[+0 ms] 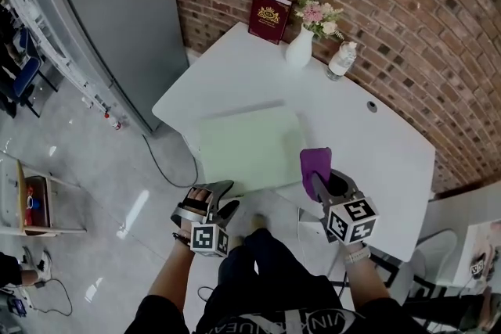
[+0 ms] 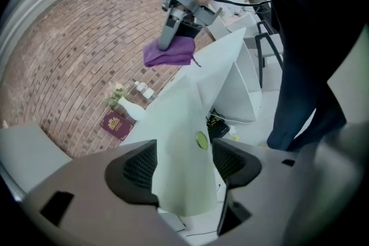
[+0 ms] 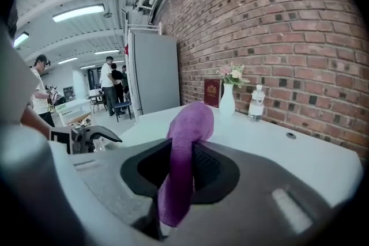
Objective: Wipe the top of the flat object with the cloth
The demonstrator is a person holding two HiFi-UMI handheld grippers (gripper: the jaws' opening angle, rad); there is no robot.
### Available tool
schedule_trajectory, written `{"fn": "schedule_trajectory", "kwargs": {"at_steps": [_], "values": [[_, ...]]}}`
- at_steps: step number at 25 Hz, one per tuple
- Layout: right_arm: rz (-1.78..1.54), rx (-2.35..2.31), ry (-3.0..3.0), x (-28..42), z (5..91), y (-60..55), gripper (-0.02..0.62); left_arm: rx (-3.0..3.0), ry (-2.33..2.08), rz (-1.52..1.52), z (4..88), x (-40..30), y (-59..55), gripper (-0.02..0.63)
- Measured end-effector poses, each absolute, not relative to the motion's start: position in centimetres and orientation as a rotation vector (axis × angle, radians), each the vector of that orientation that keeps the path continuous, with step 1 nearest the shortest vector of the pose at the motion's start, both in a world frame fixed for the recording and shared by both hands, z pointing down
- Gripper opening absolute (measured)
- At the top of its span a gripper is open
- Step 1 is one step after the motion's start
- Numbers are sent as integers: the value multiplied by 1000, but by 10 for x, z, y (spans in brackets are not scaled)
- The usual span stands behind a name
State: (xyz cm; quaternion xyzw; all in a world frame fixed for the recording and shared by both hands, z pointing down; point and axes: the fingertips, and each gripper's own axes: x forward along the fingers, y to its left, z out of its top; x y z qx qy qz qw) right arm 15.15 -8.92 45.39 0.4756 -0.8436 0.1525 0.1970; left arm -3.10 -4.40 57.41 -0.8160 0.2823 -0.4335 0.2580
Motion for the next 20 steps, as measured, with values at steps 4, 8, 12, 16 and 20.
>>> {"fn": "schedule_trajectory", "kwargs": {"at_steps": [4, 8, 12, 16, 20], "values": [[432, 1285, -2363, 142, 462, -72, 78, -2306, 839, -1101, 579, -33, -37, 299], [492, 1257, -2389, 135, 467, -66, 78, -2559, 1057, -826, 532, -40, -34, 299], [559, 1213, -2459, 112, 463, -71, 78, -2718, 1349, -616, 496, -74, -50, 280], [534, 1113, -2534, 74, 454, -78, 78, -2696, 1596, -480, 480, -115, -62, 50], [551, 1044, -2576, 34, 447, -95, 78, -2734, 1755, -477, 489, -142, -70, 32]]}}
